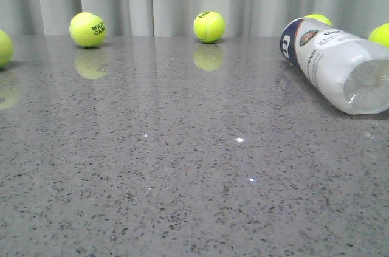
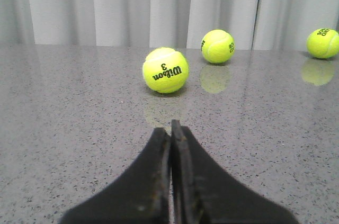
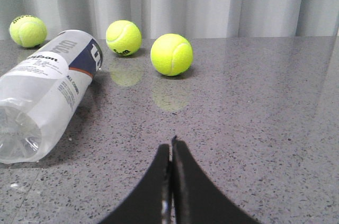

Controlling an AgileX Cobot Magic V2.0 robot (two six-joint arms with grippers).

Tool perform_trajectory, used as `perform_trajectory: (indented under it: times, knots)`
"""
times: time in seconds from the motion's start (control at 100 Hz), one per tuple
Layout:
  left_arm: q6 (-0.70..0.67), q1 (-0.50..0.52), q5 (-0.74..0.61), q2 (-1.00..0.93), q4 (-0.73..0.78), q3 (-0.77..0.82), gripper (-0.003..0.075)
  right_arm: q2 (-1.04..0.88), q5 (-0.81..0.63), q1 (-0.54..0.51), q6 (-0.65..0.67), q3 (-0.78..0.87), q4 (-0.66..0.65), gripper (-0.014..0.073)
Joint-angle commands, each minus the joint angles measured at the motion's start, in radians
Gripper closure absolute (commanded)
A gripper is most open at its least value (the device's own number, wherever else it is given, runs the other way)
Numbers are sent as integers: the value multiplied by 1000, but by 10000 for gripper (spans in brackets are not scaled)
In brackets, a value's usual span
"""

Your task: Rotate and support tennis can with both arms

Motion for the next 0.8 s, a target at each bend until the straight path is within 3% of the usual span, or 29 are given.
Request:
perform_trajectory:
  times: [0.0, 0.4, 0.62, 0.79]
  knots:
    - [-8, -6, -76, -34, -1, 45, 738, -18, -81, -4, -8, 4, -4, 653]
    - [-8, -6, -76, -34, -1, 45, 739, -18, -105, -4, -8, -2, -4, 653]
    - [-8, -6, -76, -34, -1, 45, 739, 64, 120, 2, -8, -155, -3, 655]
    - [-8, -6, -76, -34, -1, 45, 739, 281, 342, 2, -8, -314, 74, 655]
